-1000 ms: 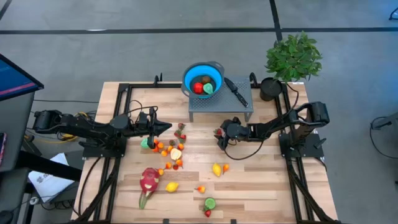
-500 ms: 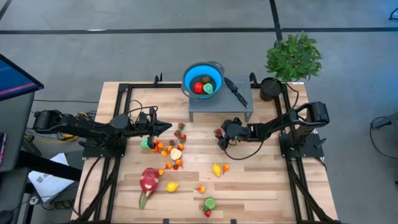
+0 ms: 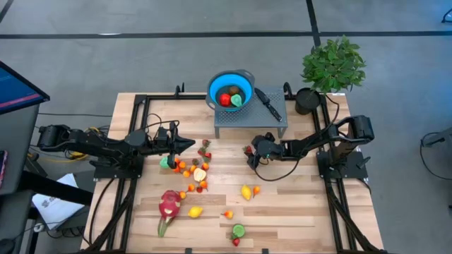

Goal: Pick & Place Fruit
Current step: Put the strawberry into the strainer bowl, then put the yellow pear into the strainer bowl

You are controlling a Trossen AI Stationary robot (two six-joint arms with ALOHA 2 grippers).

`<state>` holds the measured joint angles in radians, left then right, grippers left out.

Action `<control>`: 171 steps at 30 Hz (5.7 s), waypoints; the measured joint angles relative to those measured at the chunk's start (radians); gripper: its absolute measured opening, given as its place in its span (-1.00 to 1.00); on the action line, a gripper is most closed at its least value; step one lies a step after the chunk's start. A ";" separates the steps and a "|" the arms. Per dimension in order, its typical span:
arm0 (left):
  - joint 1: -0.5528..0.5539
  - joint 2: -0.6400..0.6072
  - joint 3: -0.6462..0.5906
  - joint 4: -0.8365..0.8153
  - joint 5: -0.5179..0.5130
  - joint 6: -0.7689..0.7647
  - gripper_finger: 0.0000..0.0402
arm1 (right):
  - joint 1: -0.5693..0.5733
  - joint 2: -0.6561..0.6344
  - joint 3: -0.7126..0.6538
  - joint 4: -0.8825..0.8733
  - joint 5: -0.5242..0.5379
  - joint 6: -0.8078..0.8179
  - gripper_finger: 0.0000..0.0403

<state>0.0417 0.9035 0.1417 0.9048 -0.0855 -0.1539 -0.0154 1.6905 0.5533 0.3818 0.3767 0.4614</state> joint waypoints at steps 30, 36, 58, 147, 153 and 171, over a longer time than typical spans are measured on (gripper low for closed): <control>0.000 0.002 -0.041 0.000 -0.023 -0.006 -1.00 | 0.006 0.153 0.101 0.038 0.038 -0.070 0.44; 0.000 0.002 -0.041 0.002 -0.030 -0.006 -1.00 | 0.006 0.124 0.103 -0.057 0.037 -0.038 0.44; 0.000 0.002 -0.041 0.002 -0.041 -0.008 -1.00 | 0.006 0.124 0.101 -0.084 0.022 0.059 0.12; 0.000 0.001 -0.040 0.003 -0.045 -0.002 -1.00 | -0.170 -0.050 0.630 -0.260 0.331 -0.243 -0.31; 0.000 0.001 -0.040 0.003 -0.045 -0.003 -1.00 | -0.170 -0.050 0.630 -0.259 0.331 -0.243 -0.11; 0.000 0.001 -0.040 0.003 -0.043 -0.004 -1.00 | -0.106 -0.068 0.628 -0.229 0.330 -0.282 0.21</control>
<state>0.0414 0.9047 0.1013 0.9073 -0.1280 -0.1577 -0.1214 1.6222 1.1817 0.1531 0.7071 0.1792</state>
